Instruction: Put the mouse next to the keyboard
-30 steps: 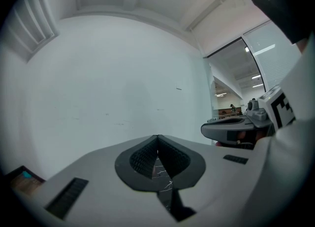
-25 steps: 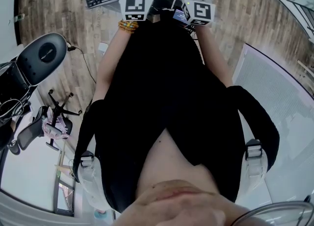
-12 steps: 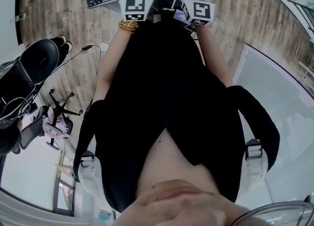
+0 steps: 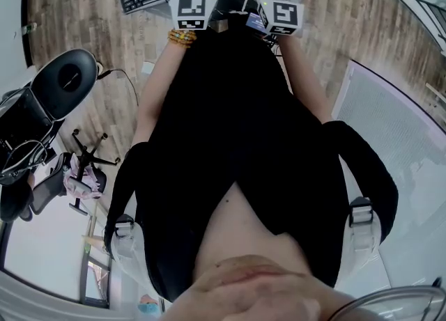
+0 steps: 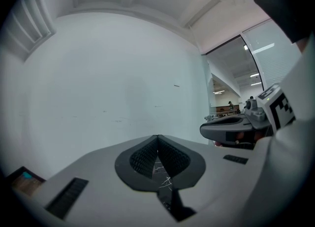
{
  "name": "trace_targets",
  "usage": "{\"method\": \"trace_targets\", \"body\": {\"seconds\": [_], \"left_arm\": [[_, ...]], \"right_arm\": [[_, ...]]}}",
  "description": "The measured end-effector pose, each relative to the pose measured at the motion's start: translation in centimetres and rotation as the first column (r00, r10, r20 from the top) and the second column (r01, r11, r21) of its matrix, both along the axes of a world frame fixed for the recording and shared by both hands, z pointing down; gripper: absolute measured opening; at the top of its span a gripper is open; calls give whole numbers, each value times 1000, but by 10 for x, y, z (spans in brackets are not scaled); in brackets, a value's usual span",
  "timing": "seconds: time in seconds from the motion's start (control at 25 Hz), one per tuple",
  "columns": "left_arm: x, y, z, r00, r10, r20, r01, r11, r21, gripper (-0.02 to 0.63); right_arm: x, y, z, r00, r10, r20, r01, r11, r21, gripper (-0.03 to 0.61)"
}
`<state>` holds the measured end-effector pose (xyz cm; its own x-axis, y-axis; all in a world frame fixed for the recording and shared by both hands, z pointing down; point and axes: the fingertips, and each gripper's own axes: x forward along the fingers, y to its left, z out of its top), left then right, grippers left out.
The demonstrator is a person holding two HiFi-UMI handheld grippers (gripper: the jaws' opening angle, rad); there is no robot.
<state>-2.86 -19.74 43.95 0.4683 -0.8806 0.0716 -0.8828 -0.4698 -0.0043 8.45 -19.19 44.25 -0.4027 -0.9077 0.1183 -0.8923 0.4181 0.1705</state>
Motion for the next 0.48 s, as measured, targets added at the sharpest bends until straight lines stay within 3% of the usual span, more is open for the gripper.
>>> {"method": "trace_targets", "body": {"seconds": [0.48], "left_arm": [[-6, 6, 2, 1000, -17, 2, 17, 1000, -9, 14]], "right_arm": [[1, 1, 3, 1000, 10, -21, -11, 1000, -6, 28]]}}
